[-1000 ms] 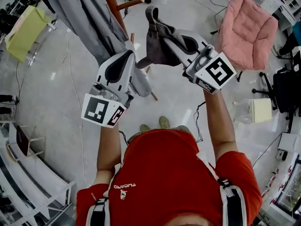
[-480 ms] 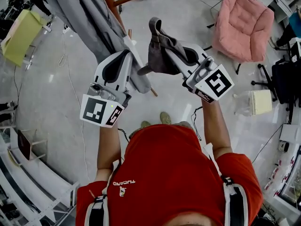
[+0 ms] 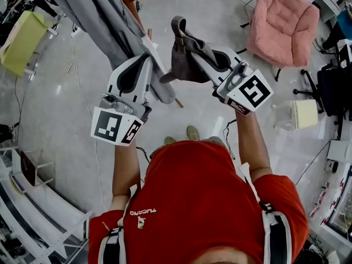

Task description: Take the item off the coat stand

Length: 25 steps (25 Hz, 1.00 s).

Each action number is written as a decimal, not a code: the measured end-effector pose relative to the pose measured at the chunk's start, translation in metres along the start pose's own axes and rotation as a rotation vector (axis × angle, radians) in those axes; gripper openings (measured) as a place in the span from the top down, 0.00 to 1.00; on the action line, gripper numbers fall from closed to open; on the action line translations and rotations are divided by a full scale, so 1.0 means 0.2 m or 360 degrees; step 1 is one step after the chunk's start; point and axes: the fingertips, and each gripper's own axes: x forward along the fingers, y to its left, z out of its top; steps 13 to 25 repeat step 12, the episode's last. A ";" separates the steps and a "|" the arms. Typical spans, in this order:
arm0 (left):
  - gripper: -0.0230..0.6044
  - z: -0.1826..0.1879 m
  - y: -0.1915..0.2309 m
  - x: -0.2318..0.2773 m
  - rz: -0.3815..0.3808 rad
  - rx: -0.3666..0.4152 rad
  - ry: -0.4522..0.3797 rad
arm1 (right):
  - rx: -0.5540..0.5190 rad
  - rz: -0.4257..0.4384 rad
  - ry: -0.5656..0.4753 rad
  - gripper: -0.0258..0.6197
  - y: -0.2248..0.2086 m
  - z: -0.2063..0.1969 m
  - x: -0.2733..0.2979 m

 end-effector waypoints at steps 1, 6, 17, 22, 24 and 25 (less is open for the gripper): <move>0.95 0.00 0.00 0.00 0.0000 -0.0001 0.0000 | -0.0003 -0.0001 0.0006 0.92 0.00 0.00 0.00; 0.95 0.00 -0.03 -0.02 0.0005 -0.0006 -0.0002 | -0.0004 0.0004 0.0023 0.92 0.02 0.00 -0.03; 0.95 0.00 -0.04 -0.01 0.0012 -0.0004 -0.0009 | -0.0008 0.0010 0.0036 0.92 0.00 -0.01 -0.03; 0.95 0.00 -0.04 -0.01 0.0012 -0.0004 -0.0009 | -0.0008 0.0010 0.0036 0.92 0.00 -0.01 -0.03; 0.95 0.00 -0.04 -0.01 0.0012 -0.0004 -0.0009 | -0.0008 0.0010 0.0036 0.92 0.00 -0.01 -0.03; 0.95 0.00 -0.04 -0.01 0.0012 -0.0004 -0.0009 | -0.0008 0.0010 0.0036 0.92 0.00 -0.01 -0.03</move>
